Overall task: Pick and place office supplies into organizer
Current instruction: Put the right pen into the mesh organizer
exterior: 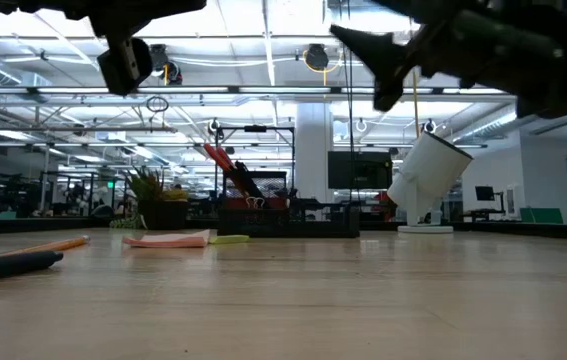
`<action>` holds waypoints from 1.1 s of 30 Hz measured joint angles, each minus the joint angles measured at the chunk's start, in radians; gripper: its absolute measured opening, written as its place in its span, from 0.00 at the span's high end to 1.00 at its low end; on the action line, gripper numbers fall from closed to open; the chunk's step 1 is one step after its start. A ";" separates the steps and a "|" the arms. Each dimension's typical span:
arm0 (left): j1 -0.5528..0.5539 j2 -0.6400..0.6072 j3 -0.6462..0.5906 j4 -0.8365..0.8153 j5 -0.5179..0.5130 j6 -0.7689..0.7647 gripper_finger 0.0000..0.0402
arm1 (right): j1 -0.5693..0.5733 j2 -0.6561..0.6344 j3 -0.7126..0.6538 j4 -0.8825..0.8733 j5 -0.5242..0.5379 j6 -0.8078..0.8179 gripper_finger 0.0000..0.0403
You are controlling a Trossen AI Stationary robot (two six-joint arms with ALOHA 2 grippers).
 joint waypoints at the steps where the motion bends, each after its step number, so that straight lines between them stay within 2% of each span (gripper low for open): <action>1: 0.006 0.000 0.000 0.005 -0.004 0.003 0.93 | -0.005 0.024 0.016 0.003 0.000 0.010 0.49; 5: 0.029 0.000 0.000 0.002 -0.019 -0.006 0.96 | -0.021 0.099 0.101 0.003 -0.001 0.017 0.48; 10: 0.034 0.000 0.000 0.016 -0.018 -0.005 0.94 | -0.036 0.141 0.182 0.004 -0.029 0.025 0.50; 16: 0.034 0.000 0.000 0.023 -0.027 -0.010 0.94 | -0.064 0.141 0.227 0.004 -0.003 0.109 0.51; 21: 0.035 0.000 0.000 0.024 -0.043 -0.005 0.95 | -0.076 0.141 0.274 -0.058 -0.027 0.118 0.51; 25: 0.038 0.000 0.000 0.031 -0.049 -0.003 0.92 | -0.075 0.142 0.319 -0.136 -0.028 0.112 0.51; 33: 0.040 0.000 0.000 0.025 -0.055 -0.007 0.96 | -0.075 0.142 0.346 -0.146 -0.056 0.072 0.55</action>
